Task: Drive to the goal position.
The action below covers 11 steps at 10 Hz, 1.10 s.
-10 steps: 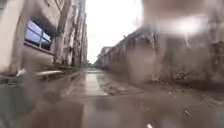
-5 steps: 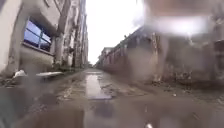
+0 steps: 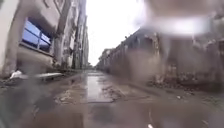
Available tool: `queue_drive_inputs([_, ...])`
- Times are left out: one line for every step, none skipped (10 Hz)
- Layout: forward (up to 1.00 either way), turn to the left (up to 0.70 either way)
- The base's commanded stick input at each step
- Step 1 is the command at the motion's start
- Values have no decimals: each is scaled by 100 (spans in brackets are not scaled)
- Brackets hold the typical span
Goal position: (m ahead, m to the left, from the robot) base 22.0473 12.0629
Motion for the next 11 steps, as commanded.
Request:
queue_drive_inputs([50, 2])
queue_drive_inputs([50, 52])
queue_drive_inputs([50, 52])
queue_drive_inputs([50, 52])
queue_drive_inputs([50, 52])
queue_drive_inputs([50, 35])
queue_drive_inputs([50, 7])
queue_drive_inputs([50, 2])
queue_drive_inputs([50, 2])
queue_drive_inputs([50, 2])
queue_drive_inputs([50, 2])
